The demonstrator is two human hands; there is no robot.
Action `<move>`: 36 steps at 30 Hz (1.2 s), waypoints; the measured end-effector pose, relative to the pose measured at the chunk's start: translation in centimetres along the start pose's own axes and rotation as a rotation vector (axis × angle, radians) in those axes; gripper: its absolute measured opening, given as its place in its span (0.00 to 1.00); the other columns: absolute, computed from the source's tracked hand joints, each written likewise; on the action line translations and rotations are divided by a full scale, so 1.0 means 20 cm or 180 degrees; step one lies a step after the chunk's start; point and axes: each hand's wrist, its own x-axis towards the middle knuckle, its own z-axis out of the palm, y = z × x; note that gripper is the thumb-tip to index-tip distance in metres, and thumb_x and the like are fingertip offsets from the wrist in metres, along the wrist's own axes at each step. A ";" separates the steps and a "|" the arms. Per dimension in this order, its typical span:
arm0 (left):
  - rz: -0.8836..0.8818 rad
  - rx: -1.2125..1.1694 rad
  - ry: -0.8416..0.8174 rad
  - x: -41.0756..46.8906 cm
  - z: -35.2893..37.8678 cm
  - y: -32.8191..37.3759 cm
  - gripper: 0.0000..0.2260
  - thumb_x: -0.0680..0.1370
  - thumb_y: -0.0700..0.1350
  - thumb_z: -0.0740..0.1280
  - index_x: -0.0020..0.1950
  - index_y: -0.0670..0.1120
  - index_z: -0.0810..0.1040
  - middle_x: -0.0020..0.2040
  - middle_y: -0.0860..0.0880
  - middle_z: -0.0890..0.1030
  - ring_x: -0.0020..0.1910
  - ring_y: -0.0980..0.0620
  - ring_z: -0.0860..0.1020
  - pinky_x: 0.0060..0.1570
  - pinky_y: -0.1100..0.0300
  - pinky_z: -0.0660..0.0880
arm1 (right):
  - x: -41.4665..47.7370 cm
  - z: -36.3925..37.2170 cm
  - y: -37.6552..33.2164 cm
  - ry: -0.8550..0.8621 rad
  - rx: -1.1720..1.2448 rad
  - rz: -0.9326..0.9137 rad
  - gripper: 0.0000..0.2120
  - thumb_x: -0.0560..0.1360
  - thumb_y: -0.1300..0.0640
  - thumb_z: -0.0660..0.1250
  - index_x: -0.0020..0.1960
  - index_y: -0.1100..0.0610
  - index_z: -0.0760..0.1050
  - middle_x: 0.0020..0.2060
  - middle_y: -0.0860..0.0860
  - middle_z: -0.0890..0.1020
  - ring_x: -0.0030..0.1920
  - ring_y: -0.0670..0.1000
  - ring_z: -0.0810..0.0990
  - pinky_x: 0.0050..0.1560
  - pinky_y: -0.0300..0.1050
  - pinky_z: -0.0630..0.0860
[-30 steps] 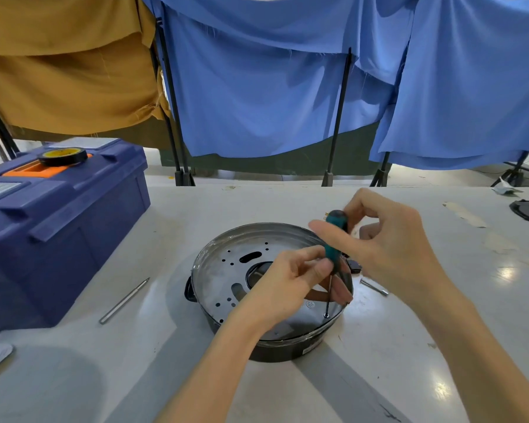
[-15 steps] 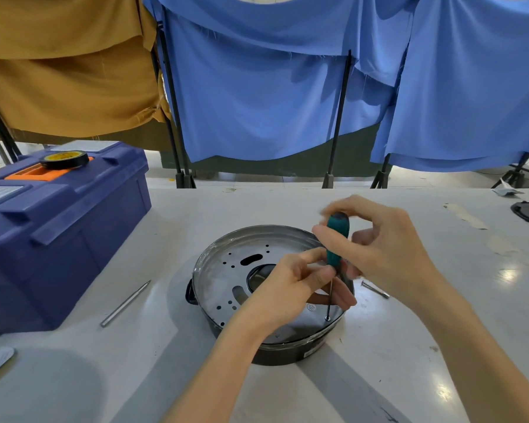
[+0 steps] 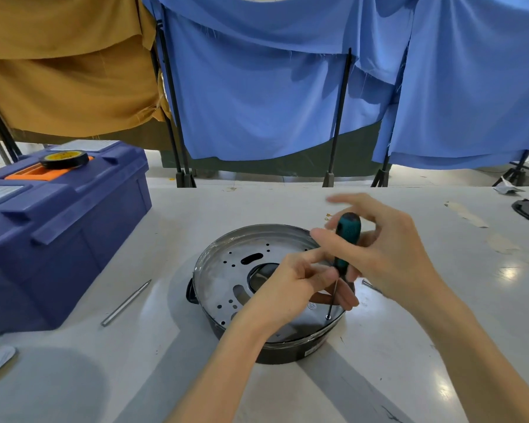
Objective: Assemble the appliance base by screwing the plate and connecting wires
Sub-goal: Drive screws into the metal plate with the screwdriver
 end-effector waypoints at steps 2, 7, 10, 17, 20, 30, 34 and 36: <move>-0.0071 -0.0003 -0.0008 0.00 0.00 0.00 0.12 0.84 0.38 0.55 0.60 0.39 0.76 0.42 0.46 0.85 0.46 0.46 0.84 0.54 0.54 0.80 | -0.02 -0.01 0.02 -0.0073 0.0261 -0.0069 0.11 0.72 0.53 0.74 0.53 0.47 0.80 0.37 0.46 0.81 0.23 0.47 0.79 0.27 0.34 0.76; -0.0155 -0.0122 -0.0088 0.00 0.02 0.00 0.10 0.83 0.40 0.59 0.60 0.43 0.77 0.47 0.43 0.85 0.49 0.45 0.84 0.54 0.58 0.79 | -0.01 0.02 0.06 0.0749 -0.0477 -0.0175 0.11 0.72 0.54 0.75 0.38 0.58 0.76 0.28 0.47 0.75 0.24 0.48 0.74 0.24 0.34 0.70; -0.0061 -0.0152 -0.0030 0.01 0.03 0.01 0.07 0.81 0.41 0.64 0.58 0.42 0.77 0.44 0.41 0.85 0.45 0.45 0.84 0.53 0.55 0.79 | 0.00 0.08 0.04 0.1085 -0.1081 -0.0263 0.18 0.72 0.49 0.75 0.34 0.59 0.71 0.24 0.48 0.69 0.25 0.52 0.69 0.27 0.41 0.66; -0.0044 0.0079 0.0007 0.00 0.01 -0.01 0.11 0.83 0.38 0.57 0.60 0.40 0.77 0.41 0.50 0.84 0.45 0.50 0.83 0.56 0.53 0.79 | 0.01 0.01 0.01 0.0112 -0.0419 -0.0036 0.19 0.72 0.37 0.66 0.43 0.53 0.80 0.31 0.46 0.79 0.25 0.48 0.75 0.28 0.42 0.75; -0.0061 0.0031 -0.0036 0.00 0.01 0.00 0.11 0.84 0.39 0.56 0.60 0.43 0.77 0.43 0.49 0.85 0.48 0.50 0.84 0.55 0.57 0.79 | 0.00 -0.03 0.02 -0.0212 0.0284 -0.0044 0.06 0.75 0.54 0.71 0.53 0.51 0.81 0.31 0.42 0.82 0.22 0.49 0.79 0.25 0.38 0.77; 0.0064 -0.0018 0.0103 0.01 0.02 -0.01 0.09 0.82 0.35 0.59 0.55 0.44 0.78 0.40 0.47 0.84 0.43 0.49 0.84 0.50 0.56 0.81 | 0.00 0.11 0.01 0.1346 -0.1535 -0.0683 0.22 0.73 0.46 0.70 0.29 0.59 0.68 0.23 0.48 0.66 0.24 0.52 0.64 0.29 0.42 0.62; 0.0028 0.0102 0.0178 0.01 0.01 -0.01 0.11 0.83 0.37 0.57 0.58 0.44 0.78 0.41 0.49 0.84 0.46 0.46 0.84 0.55 0.50 0.79 | 0.03 0.06 0.00 0.0328 -0.0866 -0.0143 0.27 0.75 0.39 0.65 0.30 0.61 0.73 0.22 0.53 0.71 0.22 0.52 0.67 0.26 0.50 0.68; -0.0003 0.0076 0.0152 0.01 0.01 -0.01 0.12 0.84 0.37 0.55 0.56 0.43 0.78 0.40 0.49 0.84 0.45 0.47 0.84 0.55 0.51 0.80 | 0.04 0.00 0.01 -0.0131 0.0043 0.0038 0.12 0.74 0.46 0.69 0.43 0.55 0.82 0.33 0.50 0.81 0.21 0.52 0.75 0.23 0.48 0.76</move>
